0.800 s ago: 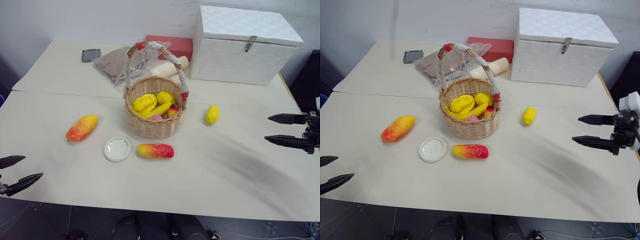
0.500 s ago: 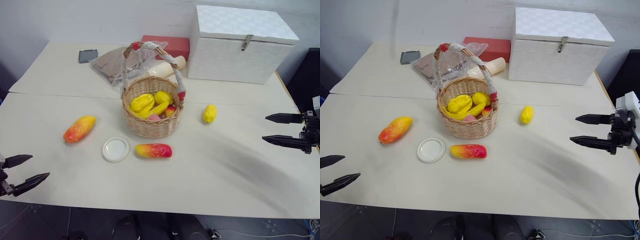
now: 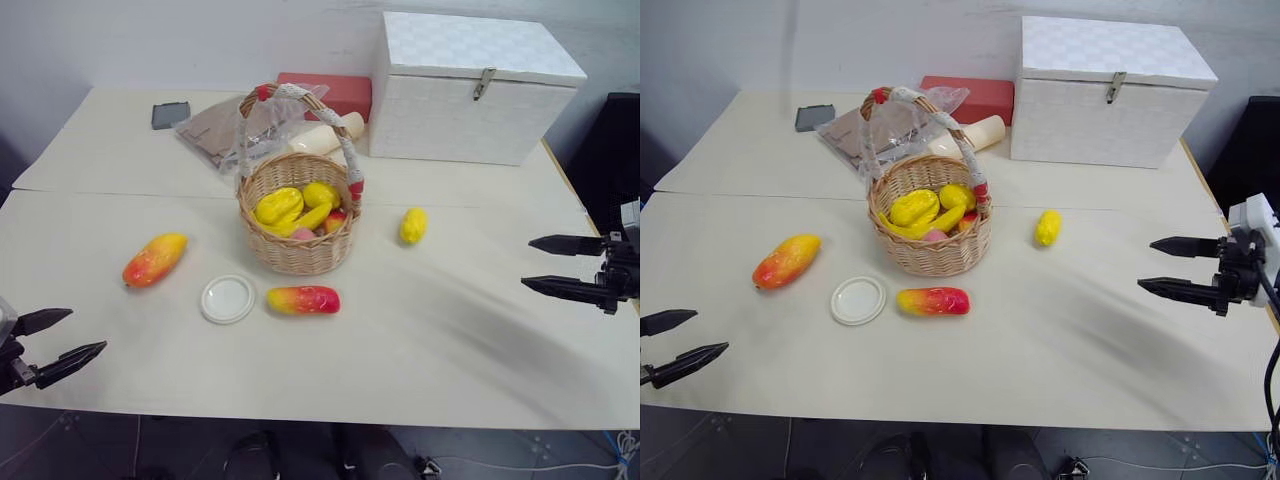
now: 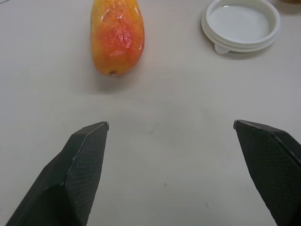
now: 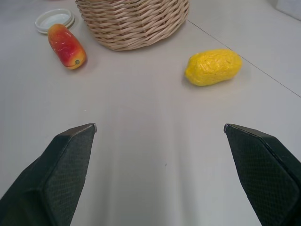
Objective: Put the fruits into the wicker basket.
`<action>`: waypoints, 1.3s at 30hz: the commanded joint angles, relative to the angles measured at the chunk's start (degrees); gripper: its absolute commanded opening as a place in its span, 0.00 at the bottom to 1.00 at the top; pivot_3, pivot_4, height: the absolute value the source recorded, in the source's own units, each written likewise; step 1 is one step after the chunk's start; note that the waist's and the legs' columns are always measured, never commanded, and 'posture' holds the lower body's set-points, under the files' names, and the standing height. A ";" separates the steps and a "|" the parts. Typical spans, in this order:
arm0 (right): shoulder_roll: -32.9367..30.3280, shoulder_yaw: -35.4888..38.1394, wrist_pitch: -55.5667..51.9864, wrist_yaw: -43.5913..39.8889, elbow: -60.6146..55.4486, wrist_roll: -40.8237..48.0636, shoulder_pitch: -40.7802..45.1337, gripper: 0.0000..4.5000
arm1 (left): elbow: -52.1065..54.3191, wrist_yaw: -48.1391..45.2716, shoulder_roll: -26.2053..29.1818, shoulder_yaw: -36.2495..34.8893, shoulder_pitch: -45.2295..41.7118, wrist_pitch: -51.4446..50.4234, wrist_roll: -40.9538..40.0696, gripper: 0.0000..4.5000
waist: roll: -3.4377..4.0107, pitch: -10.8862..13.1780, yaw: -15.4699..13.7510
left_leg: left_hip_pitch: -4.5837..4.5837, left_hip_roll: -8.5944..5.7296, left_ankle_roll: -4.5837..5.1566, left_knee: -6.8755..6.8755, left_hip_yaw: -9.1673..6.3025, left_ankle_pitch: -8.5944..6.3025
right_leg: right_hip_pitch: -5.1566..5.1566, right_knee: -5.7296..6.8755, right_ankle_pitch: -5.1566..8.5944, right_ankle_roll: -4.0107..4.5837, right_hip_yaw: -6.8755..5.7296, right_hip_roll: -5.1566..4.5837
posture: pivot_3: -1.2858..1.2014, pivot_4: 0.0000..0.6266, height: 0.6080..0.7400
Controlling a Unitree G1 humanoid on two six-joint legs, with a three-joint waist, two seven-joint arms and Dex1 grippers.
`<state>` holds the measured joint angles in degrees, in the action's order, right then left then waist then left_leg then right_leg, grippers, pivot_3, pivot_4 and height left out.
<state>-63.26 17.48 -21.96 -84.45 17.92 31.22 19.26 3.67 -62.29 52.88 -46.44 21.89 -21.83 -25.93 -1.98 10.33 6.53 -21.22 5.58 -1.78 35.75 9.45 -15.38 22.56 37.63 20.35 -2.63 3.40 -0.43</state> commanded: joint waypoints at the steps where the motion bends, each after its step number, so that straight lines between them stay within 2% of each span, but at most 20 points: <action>1: -0.90 1.32 1.29 1.10 -0.76 -0.94 1.25 1.00 | -0.28 0.30 1.24 -1.00 -0.31 -0.22 0.21 1.00 | 0.00 0.00 -0.02 | 0.00 0.00 0.00 0.00 0.00 0.00 | 0.00 0.00 0.00 0.00 0.00 0.00 | 0.52 0.24 1.00; 6: -0.96 1.90 0.15 1.40 -1.84 -0.42 0.64 1.00 | -0.65 -0.55 1.92 -0.54 -1.62 -0.92 -0.12 1.00 | 0.00 0.00 -0.08 | 0.00 -0.01 0.00 0.00 0.00 0.00 | 0.00 0.00 0.00 0.01 0.00 -0.01 | 0.52 0.24 1.00; 10: -1.69 3.89 -4.52 -0.21 -9.71 3.68 -2.23 1.00 | 0.24 -4.46 4.84 3.71 -5.03 1.60 -0.35 1.00 | 0.10 0.06 -0.14 | 0.00 0.00 -0.02 -0.02 -0.01 0.01 | 0.01 0.00 0.01 0.01 -0.01 -0.01 | 0.52 0.24 1.00; 14: -1.39 6.16 -7.70 0.36 -22.59 7.99 -5.57 1.00 | 7.53 -6.42 9.96 11.73 -11.48 1.01 -0.49 1.00 | 0.09 0.06 -0.62 | -0.05 -0.02 0.00 0.00 -0.12 0.01 | -0.02 0.04 -0.01 -0.01 -0.07 -0.01 | 0.52 0.24 1.00; 18: -0.90 5.22 -12.08 3.14 -34.76 13.75 -4.00 1.00 | 6.76 -11.10 14.20 26.86 -23.35 7.54 4.13 1.00 | 0.17 0.10 -0.78 | -0.03 -0.03 -0.02 -0.05 -0.10 0.01 | -0.03 0.02 -0.02 -0.05 -0.06 -0.01 | 0.52 0.24 1.00; 22: 0.33 2.50 -13.78 6.19 -40.17 16.99 0.08 1.00 | 1.10 -20.67 12.67 42.97 -40.59 11.44 7.71 1.00 | 0.26 0.17 -0.90 | -0.04 -0.03 -0.07 0.01 -0.07 0.07 | -0.01 0.08 -0.03 -0.06 -0.04 0.08 | 0.52 0.24 1.00; 25: 0.90 1.36 -15.43 8.13 -42.47 19.50 2.48 1.00 | -4.20 -28.18 11.69 50.94 -49.58 14.97 10.73 1.00 | 0.26 0.18 -0.72 | -0.09 0.04 -0.20 0.12 0.00 0.08 | 0.04 0.10 0.01 -0.12 0.03 0.22 | 0.52 0.24 1.00; 27: 1.26 0.90 -15.98 9.42 -43.45 20.20 3.18 1.00 | -5.95 -30.00 11.74 55.63 -53.53 15.89 10.96 1.00 | 0.25 0.21 -0.81 | -0.24 0.11 -0.23 0.33 0.01 0.05 | 0.14 0.20 0.11 -0.23 0.08 0.27 | 0.52 0.24 1.00; 30: 1.87 0.44 -16.13 11.40 -45.06 20.38 3.37 1.00 | -9.03 -30.21 11.32 61.38 -57.29 20.77 13.20 1.00 | 0.24 0.21 -0.86 | -0.33 0.07 -0.21 0.44 0.01 -0.01 | 0.19 0.24 0.24 -0.39 0.16 0.23 | 0.52 0.24 1.00; 34: 2.26 1.63 -17.33 13.97 -47.80 22.84 2.47 1.00 | -13.78 -29.13 6.78 65.28 -59.53 26.04 17.97 1.00 | 0.24 0.22 -1.33 | -0.36 0.00 -0.19 0.51 0.03 -0.08 | 0.19 0.25 0.33 -0.49 0.19 0.16 | 0.52 0.24 1.00; 39: 1.79 2.78 -18.15 15.94 -48.84 24.30 1.84 1.00 | -16.79 -28.74 5.38 68.59 -59.53 31.71 22.21 1.00 | 0.16 0.26 -1.63 | -0.40 0.02 -0.18 0.67 0.01 -0.08 | 0.19 0.34 0.34 -0.50 0.18 0.15 | 0.52 0.24 1.00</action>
<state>-61.01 18.15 -40.13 -69.18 -29.60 54.27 21.06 -12.59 -86.09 58.29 21.97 -37.26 7.79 -4.92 -1.82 10.59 4.90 -21.62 5.59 -1.95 36.45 9.46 -15.47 22.74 37.99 20.68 -3.13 3.58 -0.28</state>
